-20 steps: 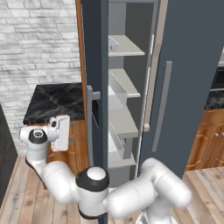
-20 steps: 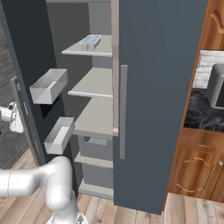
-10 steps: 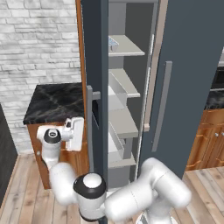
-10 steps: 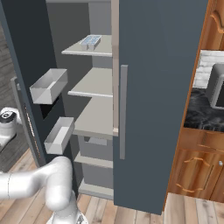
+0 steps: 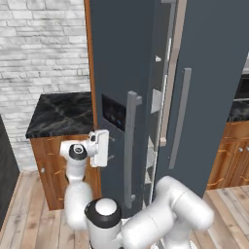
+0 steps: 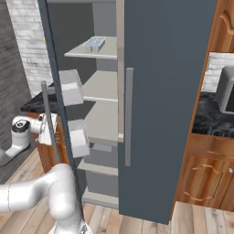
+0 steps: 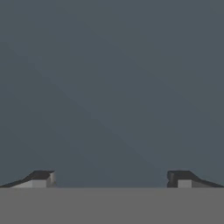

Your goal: The ice cube tray has been filled with water. Take the tray and place it in the freezer to make ice. Close the freezer door after placing the tray.

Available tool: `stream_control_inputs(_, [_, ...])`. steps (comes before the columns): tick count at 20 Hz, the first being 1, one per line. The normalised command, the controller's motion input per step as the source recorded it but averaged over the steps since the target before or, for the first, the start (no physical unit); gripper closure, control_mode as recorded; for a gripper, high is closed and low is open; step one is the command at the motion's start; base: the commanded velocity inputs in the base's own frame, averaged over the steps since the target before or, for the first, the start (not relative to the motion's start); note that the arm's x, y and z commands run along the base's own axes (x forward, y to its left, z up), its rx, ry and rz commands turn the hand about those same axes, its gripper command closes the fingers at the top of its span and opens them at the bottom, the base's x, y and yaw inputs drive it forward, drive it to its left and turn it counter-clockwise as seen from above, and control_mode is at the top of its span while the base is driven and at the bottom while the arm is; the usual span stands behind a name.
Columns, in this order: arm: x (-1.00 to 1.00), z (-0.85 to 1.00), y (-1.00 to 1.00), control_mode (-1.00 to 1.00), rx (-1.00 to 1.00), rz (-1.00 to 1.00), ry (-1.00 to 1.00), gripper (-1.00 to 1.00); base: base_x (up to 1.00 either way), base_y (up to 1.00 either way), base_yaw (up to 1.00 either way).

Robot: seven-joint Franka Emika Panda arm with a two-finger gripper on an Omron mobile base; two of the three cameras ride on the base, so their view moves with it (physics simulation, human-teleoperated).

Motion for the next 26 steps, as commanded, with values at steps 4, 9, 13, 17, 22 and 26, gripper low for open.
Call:
stream_control_inputs(4, [0.0,-0.09,-1.0,-1.0,0.0,0.14,0.0,-1.0,0.0,0.0,0.0])
stream_control_inputs(9, [0.43,-0.11,-0.98,-1.0,0.05,0.29,0.0,-1.0,0.0,0.0,0.0])
stream_control_inputs(13, [0.87,-0.1,-0.93,-1.0,0.08,0.46,0.02,-1.0,0.0,0.0,0.0])
stream_control_inputs(17, [0.93,-0.06,-0.88,-1.0,0.07,0.53,0.05,-1.0,0.0,0.0,0.0])
stream_control_inputs(22, [0.84,0.0,-0.88,-1.0,0.09,0.51,0.11,-1.0,0.0,0.0,0.0])
stream_control_inputs(26, [0.72,0.0,-0.72,-1.0,0.07,0.44,0.25,-1.0,0.0,0.0,0.0])
